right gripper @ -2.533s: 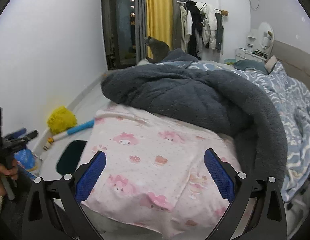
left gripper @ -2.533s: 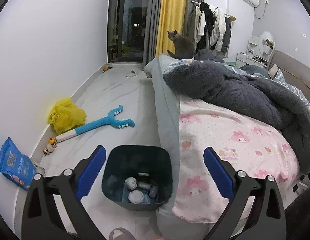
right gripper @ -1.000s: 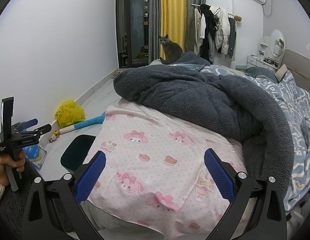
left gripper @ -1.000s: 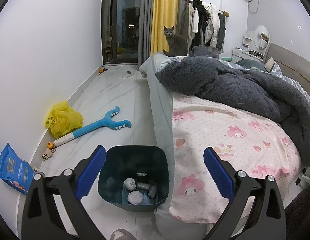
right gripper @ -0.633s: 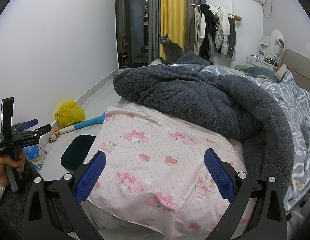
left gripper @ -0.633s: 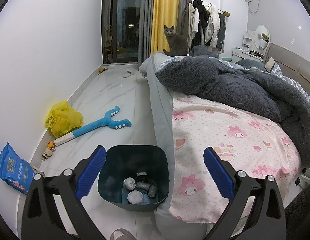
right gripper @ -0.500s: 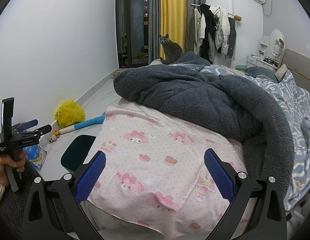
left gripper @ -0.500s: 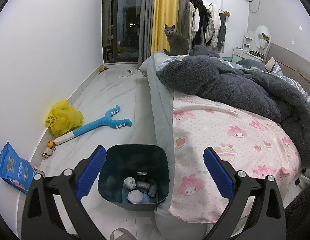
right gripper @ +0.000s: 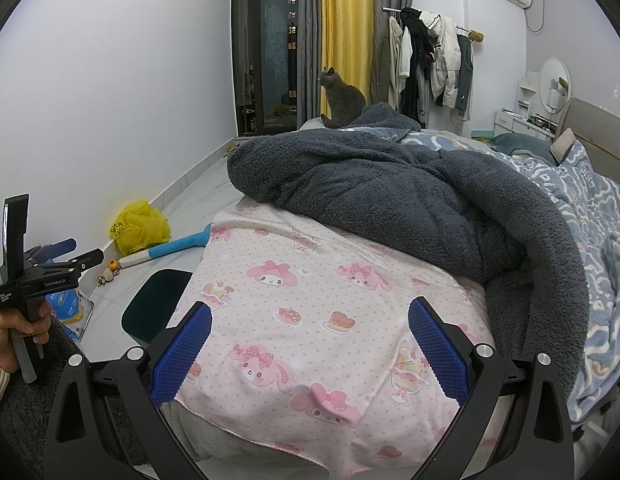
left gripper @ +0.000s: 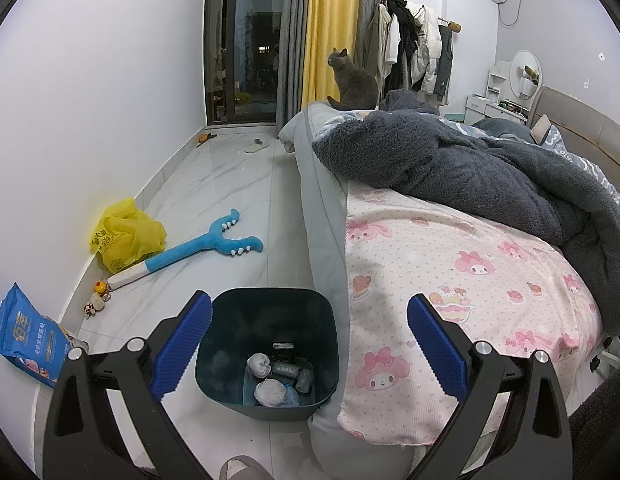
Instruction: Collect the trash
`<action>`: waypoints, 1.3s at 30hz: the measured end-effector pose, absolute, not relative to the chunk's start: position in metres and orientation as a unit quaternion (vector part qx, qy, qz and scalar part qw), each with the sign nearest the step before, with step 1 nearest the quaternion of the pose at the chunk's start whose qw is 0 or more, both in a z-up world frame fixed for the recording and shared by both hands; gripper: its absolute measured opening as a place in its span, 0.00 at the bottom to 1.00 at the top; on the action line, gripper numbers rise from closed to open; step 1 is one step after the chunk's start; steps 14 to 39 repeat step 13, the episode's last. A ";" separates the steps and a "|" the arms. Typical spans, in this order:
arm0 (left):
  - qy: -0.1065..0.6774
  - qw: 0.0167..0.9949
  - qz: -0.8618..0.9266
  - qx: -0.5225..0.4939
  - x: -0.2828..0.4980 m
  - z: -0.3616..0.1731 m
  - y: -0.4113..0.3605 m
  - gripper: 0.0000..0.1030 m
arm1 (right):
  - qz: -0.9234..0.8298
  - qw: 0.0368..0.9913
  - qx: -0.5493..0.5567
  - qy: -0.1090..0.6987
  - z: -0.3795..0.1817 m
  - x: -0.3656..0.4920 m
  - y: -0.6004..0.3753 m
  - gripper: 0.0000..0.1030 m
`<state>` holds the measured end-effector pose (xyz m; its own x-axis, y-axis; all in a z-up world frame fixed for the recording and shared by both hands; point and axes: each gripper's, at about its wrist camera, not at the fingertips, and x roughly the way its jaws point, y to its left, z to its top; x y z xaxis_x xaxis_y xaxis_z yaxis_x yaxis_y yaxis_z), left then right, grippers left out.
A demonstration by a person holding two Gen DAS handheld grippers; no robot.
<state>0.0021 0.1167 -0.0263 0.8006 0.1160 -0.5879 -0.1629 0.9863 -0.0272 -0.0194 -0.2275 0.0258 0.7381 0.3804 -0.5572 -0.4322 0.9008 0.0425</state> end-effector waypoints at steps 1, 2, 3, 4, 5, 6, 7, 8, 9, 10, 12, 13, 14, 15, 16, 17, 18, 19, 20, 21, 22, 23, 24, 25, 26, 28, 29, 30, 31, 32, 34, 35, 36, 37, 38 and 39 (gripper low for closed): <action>0.307 0.948 0.074 -0.038 0.002 -0.026 0.117 0.97 | 0.218 0.931 -0.045 0.289 0.026 -0.019 -0.227 0.97; 0.307 0.948 0.074 -0.038 0.002 -0.026 0.117 0.97 | 0.218 0.931 -0.045 0.289 0.026 -0.019 -0.227 0.97; 0.307 0.948 0.074 -0.038 0.002 -0.026 0.117 0.97 | 0.218 0.931 -0.045 0.289 0.026 -0.019 -0.227 0.97; 0.307 0.948 0.073 -0.037 0.002 -0.026 0.117 0.97 | 0.218 0.931 -0.045 0.289 0.026 -0.019 -0.227 0.97; 0.307 0.948 0.073 -0.037 0.002 -0.026 0.117 0.97 | 0.218 0.931 -0.045 0.289 0.026 -0.020 -0.227 0.97; 0.307 0.948 0.073 -0.038 0.003 -0.026 0.117 0.97 | 0.218 0.931 -0.045 0.289 0.026 -0.020 -0.227 0.97; 0.307 0.948 0.074 -0.038 0.003 -0.026 0.117 0.97 | 0.218 0.931 -0.045 0.289 0.026 -0.020 -0.227 0.97; 0.308 0.948 0.075 -0.038 0.003 -0.026 0.117 0.97 | 0.218 0.931 -0.045 0.289 0.026 -0.020 -0.227 0.97; 0.309 0.947 0.075 -0.038 0.002 -0.026 0.117 0.97 | 0.218 0.931 -0.045 0.289 0.026 -0.020 -0.227 0.97; 0.309 0.947 0.075 -0.039 0.002 -0.028 0.117 0.97 | 0.218 0.931 -0.045 0.289 0.026 -0.020 -0.227 0.97; 0.308 0.948 0.075 -0.041 0.000 -0.029 0.118 0.97 | 0.218 0.931 -0.045 0.289 0.026 -0.020 -0.227 0.97; 0.308 0.947 0.076 -0.040 0.000 -0.030 0.118 0.97 | 0.218 0.931 -0.045 0.289 0.026 -0.020 -0.227 0.97; 0.308 0.947 0.076 -0.040 0.000 -0.030 0.118 0.97 | 0.218 0.931 -0.045 0.289 0.026 -0.020 -0.227 0.97; 0.308 0.947 0.076 -0.040 0.000 -0.030 0.118 0.97 | 0.218 0.931 -0.045 0.289 0.026 -0.020 -0.227 0.97; 0.308 0.947 0.076 -0.040 0.000 -0.030 0.118 0.97 | 0.218 0.931 -0.045 0.289 0.026 -0.020 -0.227 0.97; 0.308 0.947 0.076 -0.040 0.000 -0.030 0.118 0.97 | 0.218 0.931 -0.045 0.289 0.026 -0.020 -0.227 0.97; 0.308 0.947 0.076 -0.040 0.000 -0.030 0.118 0.97 | 0.218 0.931 -0.045 0.289 0.026 -0.020 -0.227 0.97; 0.308 0.947 0.076 -0.040 0.000 -0.030 0.118 0.97 | 0.218 0.931 -0.045 0.289 0.026 -0.020 -0.227 0.97; 0.308 0.947 0.076 -0.040 0.000 -0.030 0.118 0.97 | 0.218 0.931 -0.045 0.289 0.026 -0.020 -0.227 0.97; 0.308 0.947 0.076 -0.040 0.000 -0.030 0.118 0.97 | 0.218 0.931 -0.045 0.289 0.026 -0.020 -0.227 0.97; 0.308 0.947 0.076 -0.040 0.000 -0.030 0.118 0.97 | 0.218 0.931 -0.045 0.289 0.026 -0.020 -0.227 0.97; 0.308 0.947 0.076 -0.040 0.000 -0.030 0.118 0.97 | 0.218 0.931 -0.045 0.289 0.026 -0.020 -0.227 0.97; 0.308 0.947 0.076 -0.040 0.000 -0.030 0.118 0.97 | 0.218 0.931 -0.045 0.289 0.026 -0.020 -0.227 0.97; 0.308 0.947 0.076 -0.040 0.000 -0.030 0.118 0.97 | 0.218 0.931 -0.045 0.289 0.026 -0.020 -0.227 0.97; 0.308 0.947 0.076 -0.040 0.000 -0.030 0.118 0.97 | 0.218 0.931 -0.045 0.289 0.026 -0.020 -0.227 0.97; 0.308 0.947 0.076 -0.040 0.000 -0.030 0.118 0.97 | 0.218 0.931 -0.045 0.289 0.026 -0.020 -0.227 0.97; 0.308 0.947 0.076 -0.040 0.000 -0.030 0.118 0.97 | 0.218 0.931 -0.045 0.289 0.026 -0.020 -0.227 0.97; 0.308 0.947 0.076 -0.040 0.000 -0.030 0.118 0.97 | 0.218 0.931 -0.045 0.289 0.026 -0.020 -0.227 0.97; 0.308 0.947 0.076 -0.040 0.000 -0.030 0.118 0.97 | 0.218 0.931 -0.045 0.289 0.026 -0.020 -0.227 0.97; 0.308 0.947 0.076 -0.040 0.000 -0.030 0.118 0.97 | 0.218 0.931 -0.045 0.289 0.026 -0.020 -0.227 0.97; 0.308 0.947 0.076 -0.040 0.000 -0.030 0.118 0.97 | 0.218 0.931 -0.045 0.289 0.026 -0.020 -0.227 0.97; 0.308 0.947 0.076 -0.040 0.000 -0.030 0.118 0.97 | 0.218 0.931 -0.045 0.289 0.026 -0.020 -0.227 0.97; 0.308 0.947 0.076 -0.040 0.000 -0.030 0.118 0.97 | 0.218 0.931 -0.045 0.289 0.026 -0.020 -0.227 0.97; 0.308 0.947 0.076 -0.040 0.000 -0.030 0.118 0.97 | 0.218 0.931 -0.045 0.289 0.026 -0.020 -0.227 0.97; 0.308 0.947 0.076 -0.040 0.000 -0.030 0.118 0.97 | 0.218 0.931 -0.045 0.289 0.026 -0.020 -0.227 0.97; 0.308 0.947 0.076 -0.040 0.000 -0.030 0.118 0.97 | 0.218 0.931 -0.045 0.289 0.026 -0.020 -0.227 0.97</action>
